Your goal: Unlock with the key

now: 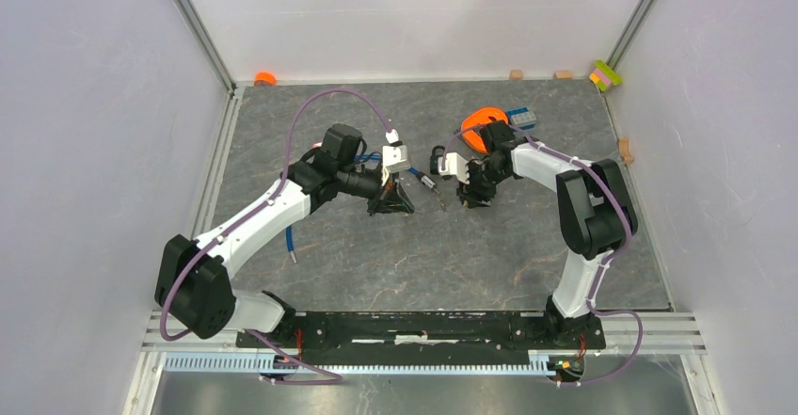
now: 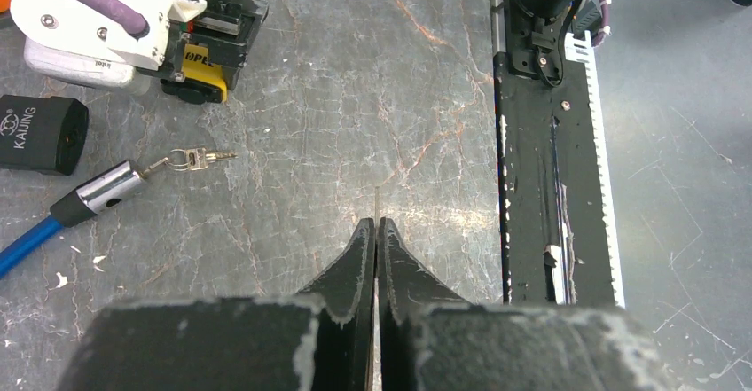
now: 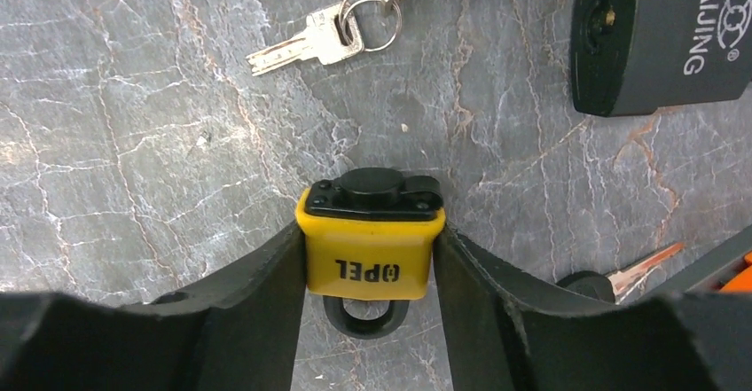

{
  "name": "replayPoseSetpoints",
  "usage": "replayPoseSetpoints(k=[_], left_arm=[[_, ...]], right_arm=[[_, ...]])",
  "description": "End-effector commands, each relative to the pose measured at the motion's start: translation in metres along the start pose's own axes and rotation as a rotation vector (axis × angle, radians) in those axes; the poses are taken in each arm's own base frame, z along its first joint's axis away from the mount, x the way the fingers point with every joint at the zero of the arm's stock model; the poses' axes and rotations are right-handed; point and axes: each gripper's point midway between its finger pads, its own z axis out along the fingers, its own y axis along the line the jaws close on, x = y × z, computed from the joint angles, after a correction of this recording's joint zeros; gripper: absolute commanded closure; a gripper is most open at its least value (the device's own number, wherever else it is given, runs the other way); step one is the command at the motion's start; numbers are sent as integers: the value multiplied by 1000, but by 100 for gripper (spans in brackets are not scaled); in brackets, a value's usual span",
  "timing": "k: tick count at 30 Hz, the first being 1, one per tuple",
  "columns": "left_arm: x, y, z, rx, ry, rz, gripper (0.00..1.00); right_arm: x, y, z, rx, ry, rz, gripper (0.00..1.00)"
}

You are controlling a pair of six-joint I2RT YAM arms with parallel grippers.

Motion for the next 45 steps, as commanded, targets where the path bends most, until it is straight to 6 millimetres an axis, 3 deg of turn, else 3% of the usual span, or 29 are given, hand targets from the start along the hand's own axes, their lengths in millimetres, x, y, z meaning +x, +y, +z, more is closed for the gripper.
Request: replayPoseSetpoints(k=[1, 5, 10, 16, 21, 26, 31, 36, 45], left_arm=[[-20, -2, -7, -1, -46, 23, 98], [-24, 8, -10, -33, -82, -22, 98], [-25, 23, -14, -94, -104, -67, 98], [-8, 31, -7, -111, -74, -120, 98], [3, 18, 5, -20, -64, -147, 98], [8, 4, 18, 7, -19, -78, 98], [6, 1, 28, -21, 7, -57, 98], [2, 1, 37, -85, 36, -17, 98], [-11, 15, 42, -244, 46, 47, 98]], right_arm=[[-5, -1, 5, -21, -34, -47, 48], [-5, 6, 3, -16, -44, -37, 69], [-10, 19, -4, -16, -77, -32, 73], [-21, 54, -10, -96, -170, -28, 75], [-51, 94, -26, -232, -340, -37, 79], [-78, 117, -45, -364, -474, -28, 80], [-97, 111, -51, -350, -549, 77, 87], [-109, 80, -56, -134, -590, 187, 99], [-121, 72, -73, -19, -656, 271, 100]])
